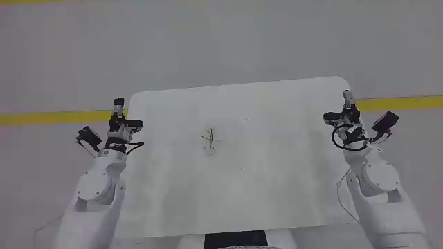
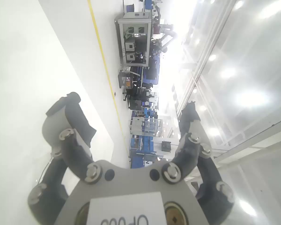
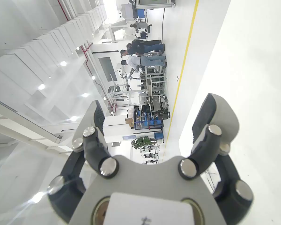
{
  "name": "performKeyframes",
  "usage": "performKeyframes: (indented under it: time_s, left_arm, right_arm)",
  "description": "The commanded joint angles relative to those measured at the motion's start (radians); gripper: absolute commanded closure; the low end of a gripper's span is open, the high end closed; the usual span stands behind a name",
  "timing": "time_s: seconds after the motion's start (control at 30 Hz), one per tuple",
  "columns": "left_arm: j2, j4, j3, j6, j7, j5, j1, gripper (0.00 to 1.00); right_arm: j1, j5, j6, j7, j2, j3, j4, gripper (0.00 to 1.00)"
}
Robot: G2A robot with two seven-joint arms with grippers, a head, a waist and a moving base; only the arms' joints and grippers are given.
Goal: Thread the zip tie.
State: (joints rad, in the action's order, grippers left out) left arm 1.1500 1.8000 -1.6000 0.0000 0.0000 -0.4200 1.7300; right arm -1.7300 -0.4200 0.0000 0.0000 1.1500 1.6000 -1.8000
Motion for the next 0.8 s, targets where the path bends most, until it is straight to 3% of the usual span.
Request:
performKeyframes:
  time_s: [0.0, 0.03, 0.07, 0.1, 0.13, 0.17, 0.2, 0.23, 0.27, 0.3, 0.4, 0.47, 0.53, 0.6, 0.77]
  left_arm:
    - [0.0, 0.0, 0.0, 0.0, 0.0, 0.0, 0.0, 0.22]
    - [0.0, 0.0, 0.0, 0.0, 0.0, 0.0, 0.0, 0.22]
    - [0.0, 0.0, 0.0, 0.0, 0.0, 0.0, 0.0, 0.0]
    - [0.0, 0.0, 0.0, 0.0, 0.0, 0.0, 0.0, 0.0]
    - [0.0, 0.0, 0.0, 0.0, 0.0, 0.0, 0.0, 0.0]
    - [0.0, 0.0, 0.0, 0.0, 0.0, 0.0, 0.0, 0.22]
    - [0.0, 0.0, 0.0, 0.0, 0.0, 0.0, 0.0, 0.22]
    - [0.0, 0.0, 0.0, 0.0, 0.0, 0.0, 0.0, 0.22]
    - [0.0, 0.0, 0.0, 0.0, 0.0, 0.0, 0.0, 0.22]
    - [0.0, 0.0, 0.0, 0.0, 0.0, 0.0, 0.0, 0.0]
    - [-0.001, 0.009, -0.009, -0.021, -0.017, 0.012, -0.004, 0.0]
    - [-0.009, 0.02, -0.023, -0.005, -0.093, 0.087, 0.002, 0.0]
    - [-0.019, 0.038, -0.03, 0.084, -0.189, 0.158, 0.008, 0.0]
    - [-0.027, 0.088, -0.049, 0.093, -0.296, 0.169, 0.009, 0.0]
    - [-0.027, 0.088, -0.049, 0.093, -0.296, 0.169, 0.009, 0.0]
  right_arm:
    - [0.0, 0.0, 0.0, 0.0, 0.0, 0.0, 0.0, 0.22]
    - [0.0, 0.0, 0.0, 0.0, 0.0, 0.0, 0.0, 0.22]
    - [0.0, 0.0, 0.0, 0.0, 0.0, 0.0, 0.0, 0.22]
    - [0.0, 0.0, 0.0, 0.0, 0.0, 0.0, 0.0, 0.0]
    - [0.0, 0.0, 0.0, 0.0, 0.0, 0.0, 0.0, 0.0]
    - [0.0, 0.0, 0.0, 0.0, 0.0, 0.0, 0.0, 0.0]
    - [0.0, 0.0, 0.0, 0.0, 0.0, 0.0, 0.0, 0.0]
    - [0.0, 0.0, 0.0, 0.0, 0.0, 0.0, 0.0, 0.22]
    - [0.0, 0.0, 0.0, 0.0, 0.0, 0.0, 0.0, 0.22]
    - [0.0, 0.0, 0.0, 0.0, 0.0, 0.0, 0.0, 0.0]
    - [0.0, 0.0, 0.0, 0.0, 0.0, 0.0, 0.0, 0.0]
    - [0.0, 0.0, 0.0, 0.0, 0.0, 0.0, 0.0, 0.0]
    - [0.0, 0.0, 0.0, 0.0, 0.0, 0.0, 0.0, 0.0]
    - [0.0, 0.0, 0.0, 0.0, 0.0, 0.0, 0.0, 0.0]
    - [0.0, 0.0, 0.0, 0.0, 0.0, 0.0, 0.0, 0.0]
